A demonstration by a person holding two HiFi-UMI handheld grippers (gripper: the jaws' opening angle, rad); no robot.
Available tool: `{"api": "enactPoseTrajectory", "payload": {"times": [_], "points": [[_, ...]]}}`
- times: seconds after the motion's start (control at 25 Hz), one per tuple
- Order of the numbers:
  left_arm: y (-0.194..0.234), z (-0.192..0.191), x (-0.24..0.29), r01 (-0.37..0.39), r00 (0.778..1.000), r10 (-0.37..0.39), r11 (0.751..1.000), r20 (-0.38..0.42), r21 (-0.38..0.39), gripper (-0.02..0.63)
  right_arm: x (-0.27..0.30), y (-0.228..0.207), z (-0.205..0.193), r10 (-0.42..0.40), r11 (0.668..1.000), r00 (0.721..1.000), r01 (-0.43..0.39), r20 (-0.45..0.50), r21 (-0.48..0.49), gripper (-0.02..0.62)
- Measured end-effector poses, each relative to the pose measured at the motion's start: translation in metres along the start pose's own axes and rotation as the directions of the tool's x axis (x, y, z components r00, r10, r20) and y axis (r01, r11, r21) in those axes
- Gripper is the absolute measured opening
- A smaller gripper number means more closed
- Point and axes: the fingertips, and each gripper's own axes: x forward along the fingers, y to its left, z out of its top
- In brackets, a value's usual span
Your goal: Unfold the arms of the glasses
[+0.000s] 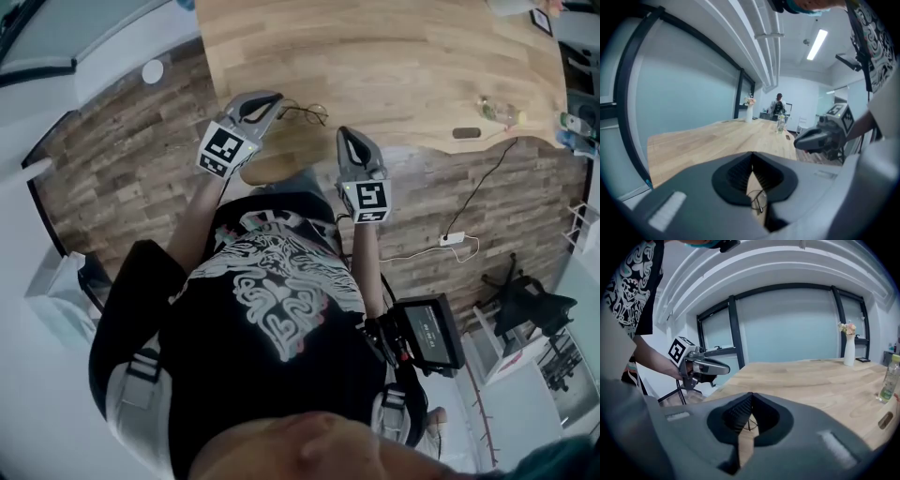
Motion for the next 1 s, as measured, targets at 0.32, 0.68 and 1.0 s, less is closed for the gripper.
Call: {"api": "enactPoseTrajectory", "payload": {"times": [0.32,0.68,1.0], "points": [[-0.017,-0.031,0.034,0.087,0.988,-0.075,0.992,-0.133,0.093,-0.011,0.019,-0.004,-0.03,0.051,0.998,0.995,-0.053,-0.081,-0.018,-0.002],[-0.038,-0.073,0.062,0.19,0.952,-0.155,0.975,-0.265,0.112,-0.008,0.04,-0.001,-0.058,0.097,0.995,0.982,-0.099,-0.161,-0.005,-0.002],[-0.047,-0.093,0.075,0.288,0.908,-0.235,0.952,-0.347,0.108,0.035,0.052,-0.004,-0.07,0.107,0.994,0.975,-0.109,-0.197,0.003,0.0]]}}
